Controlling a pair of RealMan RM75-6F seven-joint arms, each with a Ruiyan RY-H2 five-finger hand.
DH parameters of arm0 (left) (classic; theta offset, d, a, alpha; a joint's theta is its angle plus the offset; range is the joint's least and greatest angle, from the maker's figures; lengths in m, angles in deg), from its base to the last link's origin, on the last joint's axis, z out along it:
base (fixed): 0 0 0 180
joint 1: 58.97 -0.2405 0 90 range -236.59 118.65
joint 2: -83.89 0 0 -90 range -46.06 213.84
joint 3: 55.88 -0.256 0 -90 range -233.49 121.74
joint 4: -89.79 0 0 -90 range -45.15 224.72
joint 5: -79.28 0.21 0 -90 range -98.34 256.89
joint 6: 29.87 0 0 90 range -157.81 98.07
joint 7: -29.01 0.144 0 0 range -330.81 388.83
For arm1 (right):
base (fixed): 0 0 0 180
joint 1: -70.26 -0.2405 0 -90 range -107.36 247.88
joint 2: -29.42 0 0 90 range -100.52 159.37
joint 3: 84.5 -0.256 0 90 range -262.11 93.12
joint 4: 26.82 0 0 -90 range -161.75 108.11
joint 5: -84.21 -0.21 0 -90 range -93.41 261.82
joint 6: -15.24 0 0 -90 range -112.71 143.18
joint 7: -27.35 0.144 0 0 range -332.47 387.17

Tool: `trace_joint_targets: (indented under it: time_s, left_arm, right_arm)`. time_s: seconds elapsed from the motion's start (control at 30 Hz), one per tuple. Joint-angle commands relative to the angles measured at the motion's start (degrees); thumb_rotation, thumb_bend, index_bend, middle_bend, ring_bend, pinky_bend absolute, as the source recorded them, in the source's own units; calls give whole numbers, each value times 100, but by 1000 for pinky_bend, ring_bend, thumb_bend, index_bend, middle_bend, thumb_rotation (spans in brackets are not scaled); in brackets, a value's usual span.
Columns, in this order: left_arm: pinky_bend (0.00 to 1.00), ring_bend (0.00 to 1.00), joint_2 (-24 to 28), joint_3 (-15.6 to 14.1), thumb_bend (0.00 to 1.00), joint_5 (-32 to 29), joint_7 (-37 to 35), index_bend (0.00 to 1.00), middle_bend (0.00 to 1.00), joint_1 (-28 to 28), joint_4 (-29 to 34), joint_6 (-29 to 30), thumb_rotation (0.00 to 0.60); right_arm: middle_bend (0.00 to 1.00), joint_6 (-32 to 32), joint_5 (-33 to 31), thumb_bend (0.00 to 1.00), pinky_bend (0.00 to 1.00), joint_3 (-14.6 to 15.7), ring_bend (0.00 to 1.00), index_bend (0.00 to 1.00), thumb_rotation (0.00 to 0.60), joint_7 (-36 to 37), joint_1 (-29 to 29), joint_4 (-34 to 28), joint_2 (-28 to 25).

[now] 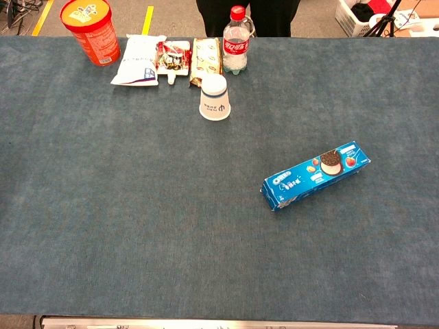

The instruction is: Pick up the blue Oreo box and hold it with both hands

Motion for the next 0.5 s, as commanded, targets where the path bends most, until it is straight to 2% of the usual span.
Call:
trace_joint_targets:
  time_s: [0.03,0.5]
  left_arm:
    - [359,343,-1,2,561,-23,-7,433,462,-21,-26,14,600]
    - [359,342,106,36,561,-119,-62,430,462,-62,153,11,600]
  right_arm:
    - [326,23,-25,124,328,0,239,329,600,-8,-2,10,14]
    - [334,233,33,124,328,34,255,329,600,-17,-131,-6,-2]
